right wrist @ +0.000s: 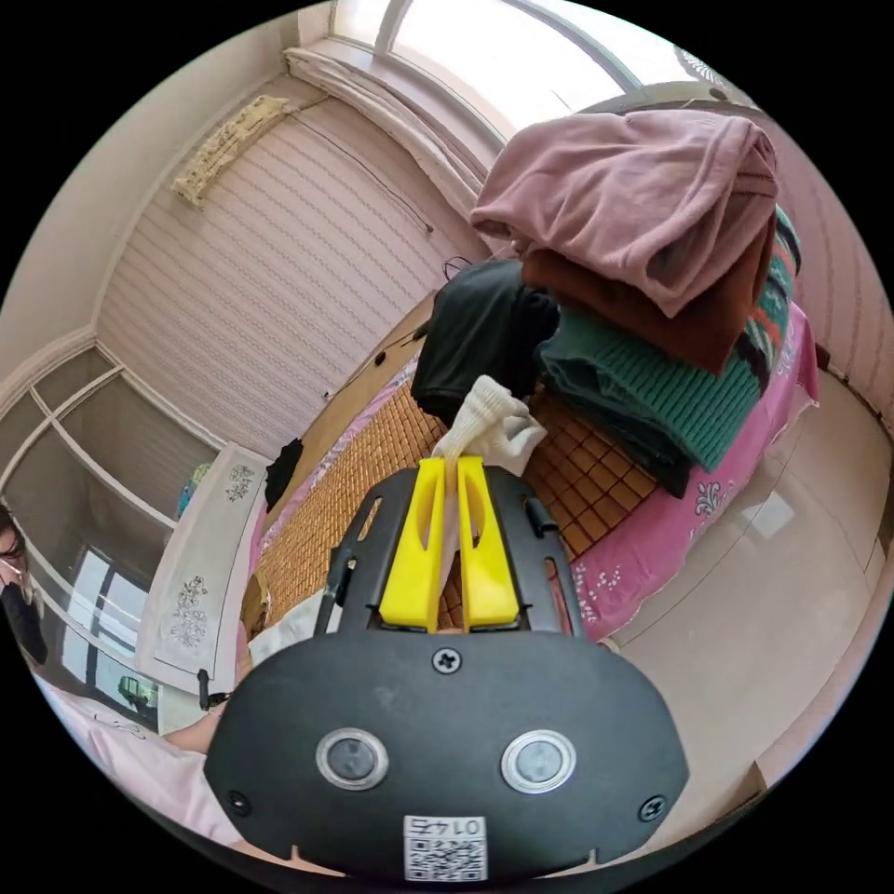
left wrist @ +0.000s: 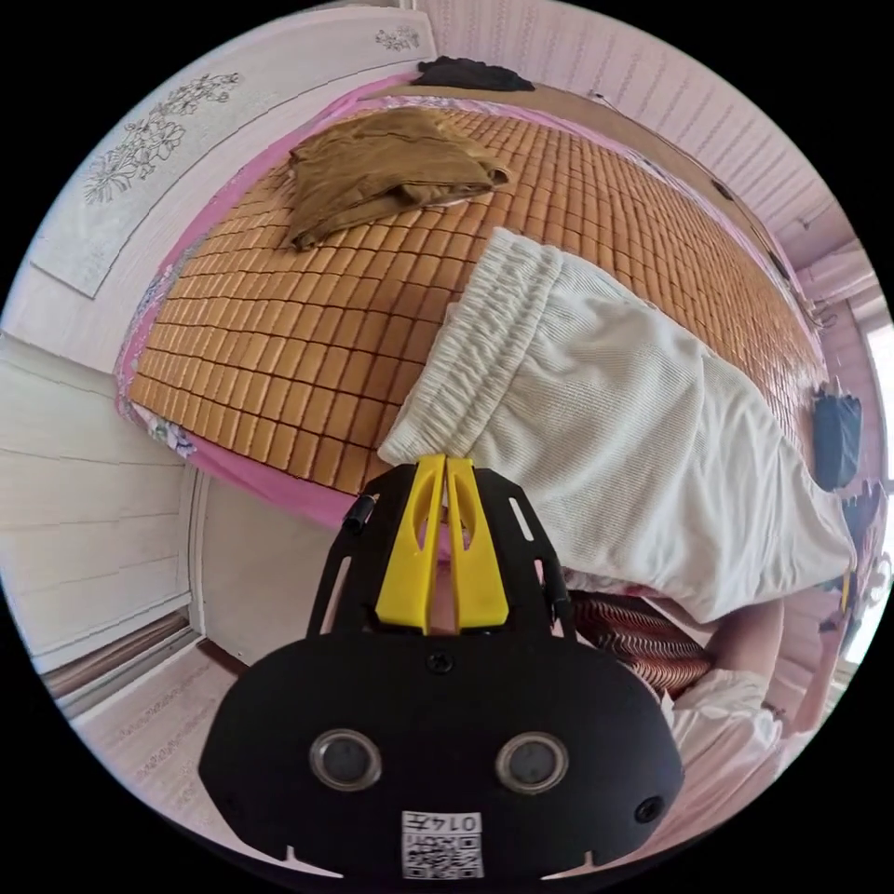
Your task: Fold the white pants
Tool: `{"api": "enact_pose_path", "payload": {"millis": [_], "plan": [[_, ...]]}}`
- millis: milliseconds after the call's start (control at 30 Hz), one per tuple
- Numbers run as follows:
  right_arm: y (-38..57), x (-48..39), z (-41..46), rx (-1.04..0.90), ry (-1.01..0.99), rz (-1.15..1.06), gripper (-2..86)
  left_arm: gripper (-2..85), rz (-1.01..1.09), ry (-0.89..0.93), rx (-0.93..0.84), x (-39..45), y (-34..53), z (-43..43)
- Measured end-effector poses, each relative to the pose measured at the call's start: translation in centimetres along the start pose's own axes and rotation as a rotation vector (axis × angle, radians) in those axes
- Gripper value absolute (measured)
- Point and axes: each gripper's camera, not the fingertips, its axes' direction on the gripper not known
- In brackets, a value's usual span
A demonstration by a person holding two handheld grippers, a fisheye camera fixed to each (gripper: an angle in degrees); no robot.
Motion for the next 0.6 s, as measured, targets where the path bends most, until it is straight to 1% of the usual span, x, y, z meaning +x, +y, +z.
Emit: {"api": "enact_pose_path", "payload": {"millis": [67, 100, 167, 200, 267, 300, 367, 400, 467, 500, 533, 567, 600], "plan": [[-1.5, -3.1, -2.7, 0.100, -0.033, -0.125, 1.6, -1.0, 0.111, 0.090, -0.026, 3.1, 0.8, 0.0], [-1.8, -4.4, -3.2, 0.115, -0.044, -0.175, 1.6, -1.0, 0.132, 0.109, -0.029, 4.0, 1.0, 0.0], [-1.9, -10.9, -3.9, 0.115, -0.100, -0.393, 1.8, -1.0, 0.197, 0.167, -0.015, 7.7, 2.4, -0.1], [-1.5, -12.8, -3.7, 0.100, -0.132, -0.455, 1.9, -1.0, 0.215, 0.181, -0.007, 8.6, 2.7, -0.1], [1.8, -20.8, -1.9, -0.021, -0.241, -0.721, 2.3, -0.9, 0.279, 0.254, 0.011, 11.8, 4.3, -0.2], [3.2, -22.8, -1.2, -0.060, -0.261, -0.788, 2.4, -0.9, 0.294, 0.272, 0.011, 12.4, 4.7, -0.2], [10.8, -29.6, 1.9, -0.202, -0.325, -1.049, 3.3, -0.9, 0.304, 0.346, 0.028, 13.5, 6.0, -0.8], [13.0, -30.9, 2.9, -0.244, -0.334, -1.099, 3.7, -0.9, 0.302, 0.371, 0.033, 13.4, 6.3, -1.0], [22.0, -33.9, 7.9, -0.428, -0.341, -1.191, 5.7, -0.8, 0.271, 0.453, 0.058, 12.4, 7.3, -2.1], [24.3, -34.2, 9.3, -0.483, -0.341, -1.216, 6.1, -0.8, 0.261, 0.466, 0.066, 12.0, 7.6, -2.4], [28.5, -34.4, 11.9, -0.611, -0.315, -1.262, 6.9, -0.8, 0.241, 0.484, 0.080, 11.1, 8.0, -2.9], [32.0, -34.1, 14.0, -0.699, -0.283, -1.278, 7.6, -0.8, 0.227, 0.490, 0.091, 10.1, 8.4, -3.4], [33.3, -33.9, 14.7, -0.734, -0.265, -1.290, 8.0, -0.8, 0.222, 0.490, 0.093, 9.7, 8.6, -3.5]]}}
